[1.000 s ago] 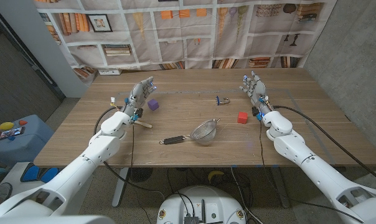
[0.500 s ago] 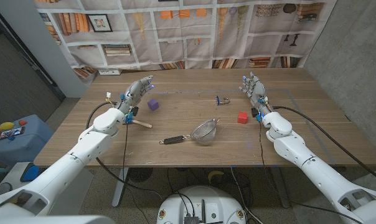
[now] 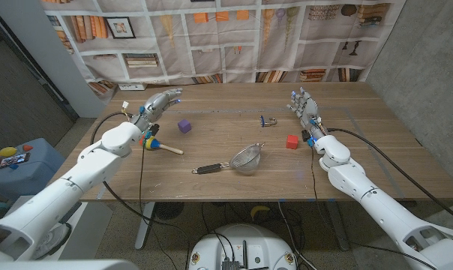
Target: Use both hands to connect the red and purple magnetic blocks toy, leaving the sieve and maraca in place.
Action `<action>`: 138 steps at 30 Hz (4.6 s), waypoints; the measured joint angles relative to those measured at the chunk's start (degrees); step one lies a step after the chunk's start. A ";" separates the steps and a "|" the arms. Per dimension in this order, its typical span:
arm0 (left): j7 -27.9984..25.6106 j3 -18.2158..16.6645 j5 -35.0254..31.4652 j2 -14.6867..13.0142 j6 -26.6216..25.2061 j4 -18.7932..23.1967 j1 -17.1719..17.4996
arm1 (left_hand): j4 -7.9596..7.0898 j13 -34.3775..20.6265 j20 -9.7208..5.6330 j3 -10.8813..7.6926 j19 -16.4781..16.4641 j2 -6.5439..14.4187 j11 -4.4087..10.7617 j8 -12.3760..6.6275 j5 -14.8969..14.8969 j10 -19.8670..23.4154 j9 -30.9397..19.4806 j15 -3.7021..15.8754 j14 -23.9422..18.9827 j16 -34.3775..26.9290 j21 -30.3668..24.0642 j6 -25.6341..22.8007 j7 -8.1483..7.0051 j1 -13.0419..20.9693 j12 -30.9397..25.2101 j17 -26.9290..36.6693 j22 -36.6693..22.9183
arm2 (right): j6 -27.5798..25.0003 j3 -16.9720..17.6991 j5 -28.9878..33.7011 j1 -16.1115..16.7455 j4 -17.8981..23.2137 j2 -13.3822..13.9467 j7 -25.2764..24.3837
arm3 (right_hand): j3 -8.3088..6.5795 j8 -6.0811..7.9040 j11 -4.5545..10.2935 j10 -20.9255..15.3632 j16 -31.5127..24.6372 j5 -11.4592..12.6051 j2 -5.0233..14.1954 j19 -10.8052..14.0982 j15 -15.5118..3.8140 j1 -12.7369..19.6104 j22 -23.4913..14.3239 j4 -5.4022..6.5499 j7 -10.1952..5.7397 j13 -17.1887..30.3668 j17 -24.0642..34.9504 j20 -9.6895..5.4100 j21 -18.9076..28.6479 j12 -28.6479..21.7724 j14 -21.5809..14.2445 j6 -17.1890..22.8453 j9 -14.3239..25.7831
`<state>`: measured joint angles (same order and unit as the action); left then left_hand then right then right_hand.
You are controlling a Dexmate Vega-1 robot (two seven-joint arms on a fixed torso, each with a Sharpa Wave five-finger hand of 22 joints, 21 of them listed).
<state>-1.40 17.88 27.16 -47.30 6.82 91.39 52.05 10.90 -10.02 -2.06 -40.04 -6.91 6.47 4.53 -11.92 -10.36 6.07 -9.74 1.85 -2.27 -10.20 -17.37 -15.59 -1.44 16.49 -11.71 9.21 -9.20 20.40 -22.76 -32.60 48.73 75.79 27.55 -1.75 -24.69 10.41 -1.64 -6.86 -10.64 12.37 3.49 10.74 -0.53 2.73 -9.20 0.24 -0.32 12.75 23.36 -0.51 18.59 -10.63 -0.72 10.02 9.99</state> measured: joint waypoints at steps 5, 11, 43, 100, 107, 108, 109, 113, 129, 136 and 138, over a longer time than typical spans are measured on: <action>0.13 -0.27 -1.88 -3.09 -2.28 2.49 -0.11 | 0.12 0.00 -0.09 -0.12 -0.50 -0.54 0.58 0.00 0.00 0.58 0.00 0.30 -0.30 0.00 0.65 -0.60 -0.60 1.15 0.00 0.00 0.00 | 0.65 -0.03 0.01 -0.32 -0.79 -0.30 0.36 | 0.00 0.00 0.00 0.00 -0.17 0.00 0.00 0.01 0.00 0.00 0.00 0.00 0.00 0.00 0.00 -0.01 0.00 0.00 0.00 0.00 0.00; 1.12 -0.40 -4.87 -6.86 -5.81 5.25 -0.22 | 0.12 0.00 -0.02 -0.12 -0.84 -1.96 0.89 0.00 0.00 0.89 -0.29 0.20 -1.02 0.00 1.31 -1.55 -1.55 2.56 0.00 0.28 0.00 | 1.12 -0.03 0.01 -0.53 -1.33 -0.50 0.59 | 0.26 0.00 0.00 0.00 -0.17 0.00 0.12 0.24 0.00 0.12 0.00 -0.26 -0.32 -0.22 -0.21 -0.24 -0.41 0.00 0.00 0.32 0.00; 12.01 7.92 -31.47 -19.13 -17.10 14.19 -10.43 | 0.35 -0.27 -0.09 0.12 -0.47 -8.64 4.18 0.00 -0.27 -0.36 -0.27 0.07 0.43 0.28 5.97 -4.06 -7.18 11.66 0.70 0.27 0.01 | 2.27 0.50 -0.28 0.34 -1.39 -0.76 0.23 | 0.25 0.00 0.00 0.00 -0.38 0.00 0.38 0.41 0.01 0.38 0.01 -0.73 -0.31 -0.52 -0.52 -0.41 -1.30 0.00 0.00 0.31 -0.01; 19.01 18.42 -71.69 -12.70 5.49 0.18 -23.92 | -0.51 -0.11 0.33 3.83 5.25 -14.97 4.87 0.39 0.22 -9.07 -0.53 0.10 8.93 0.27 7.42 -2.02 -10.82 19.95 1.55 0.54 -0.28 | 1.49 1.70 -1.87 1.83 -0.34 0.07 -0.11 | 0.74 -0.01 0.01 0.64 -0.61 0.00 1.13 0.93 0.22 0.37 0.01 -1.22 -0.30 -1.03 -1.59 -0.52 -2.94 0.00 0.21 0.30 -0.02; 16.48 19.49 -73.32 -11.68 7.15 -2.17 -24.35 | -0.74 -0.11 0.33 4.07 5.25 -15.13 5.01 0.39 0.22 -8.93 -0.53 0.19 8.59 0.00 7.15 -2.02 -10.82 20.12 1.28 0.53 -0.28 | 1.06 1.74 -1.87 1.99 0.18 0.35 -0.39 | 0.81 -0.01 0.01 0.63 -0.83 0.00 1.13 0.93 0.22 0.37 0.01 -1.28 -0.30 -1.03 -1.59 -0.52 -3.35 0.00 0.21 0.30 -0.02; 16.20 19.62 -73.52 -11.57 7.30 -2.41 -24.40 | -0.74 -0.12 0.33 4.07 5.25 -15.20 5.07 0.39 0.22 -8.82 -0.53 0.10 8.50 0.00 7.15 -2.02 -10.82 20.18 1.28 0.54 -0.28 | 1.04 1.75 -1.87 2.01 0.26 0.38 -0.41 | 0.81 -0.01 0.01 0.63 -0.83 0.00 1.13 0.92 0.22 0.37 0.01 -1.28 -0.30 -1.03 -1.59 -0.51 -3.35 0.00 0.21 0.30 -0.02; 15.92 19.78 -73.66 -11.39 7.46 -2.77 -24.45 | -0.73 -0.12 0.33 4.08 5.25 -15.20 4.89 0.39 0.22 -8.63 -0.53 0.10 8.50 0.00 7.15 -2.02 -10.82 20.18 1.28 0.53 -0.28 | 0.96 1.77 -1.84 2.03 0.37 0.43 -0.48 | 0.81 -0.01 0.01 0.63 -0.82 0.00 1.13 0.92 0.22 0.37 0.01 -1.28 -0.30 -1.03 -1.59 -0.52 -3.35 0.00 0.21 0.30 -0.01; 14.81 20.40 -74.40 -10.74 8.04 -3.92 -24.65 | -0.69 -0.12 0.33 4.49 5.25 -15.20 5.00 0.39 0.22 -8.52 -0.53 0.23 8.37 0.00 7.15 -2.02 -10.83 20.18 1.28 0.53 -0.28 | 0.85 1.83 -1.81 2.14 0.57 0.55 -0.58 | 0.81 -0.01 0.01 0.63 -0.82 0.00 1.13 0.92 0.22 0.37 0.01 -1.28 -0.30 -1.03 -1.59 -0.51 -3.56 0.00 0.21 0.30 -0.02; 10.34 22.55 -76.36 -9.13 8.27 -7.13 -24.59 | -0.68 -0.12 0.02 4.94 4.52 -15.05 5.14 0.00 0.22 -7.47 -0.52 0.09 7.06 0.00 6.71 -2.45 -10.82 20.79 0.84 0.53 -0.27 | 0.43 1.90 -1.78 2.25 0.83 0.72 -0.85 | 0.81 -0.01 0.01 0.63 -0.82 0.00 1.66 0.92 0.22 -0.16 0.01 -1.28 -0.30 -1.02 -1.85 -0.51 -3.88 -0.40 0.21 0.30 -0.02; 8.68 23.53 -76.95 -8.30 7.97 -8.60 -24.58 | -0.68 -0.12 0.01 4.94 3.90 -14.75 5.29 -0.46 0.22 -6.99 -0.52 0.20 6.55 -0.40 6.71 -2.90 -10.51 21.09 0.84 0.53 -0.27 | 0.32 1.90 -1.78 2.16 0.69 0.63 -0.89 | 0.80 -0.01 0.01 0.63 -0.82 0.00 1.66 0.91 0.22 -0.16 0.01 -1.28 -0.30 -1.22 -1.85 -0.51 -4.00 -0.40 0.21 0.30 -0.02; 8.28 24.00 -77.14 -7.91 7.90 -9.30 -24.61 | -0.80 -0.12 0.01 5.06 3.90 -14.75 5.08 -0.46 0.22 -6.77 -0.52 0.19 6.12 -0.40 6.71 -3.16 -10.73 21.09 0.83 0.53 -0.27 | 0.26 1.90 -1.79 2.15 0.69 0.63 -0.95 | 0.80 -0.01 0.01 0.63 -0.82 0.00 1.66 0.91 0.22 -0.16 0.01 -1.28 -0.30 -1.32 -1.85 -0.51 -4.05 -0.40 0.21 0.30 -0.02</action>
<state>6.88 41.88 -49.97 -55.21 14.72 82.09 27.44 10.10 -10.14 -2.05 -34.98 -3.01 -8.28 9.61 -12.38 -10.14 -0.70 -10.26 2.03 3.84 -10.60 -10.66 -18.75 -12.17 37.58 -10.87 9.73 -9.47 20.67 -20.86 -34.39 50.89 76.48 28.18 -2.70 -23.88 10.41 -1.63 -6.23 -11.47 12.37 5.15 11.65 -0.31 2.57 -9.19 -1.03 -0.62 11.44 21.51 -1.02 14.54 -11.03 -0.51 10.32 9.98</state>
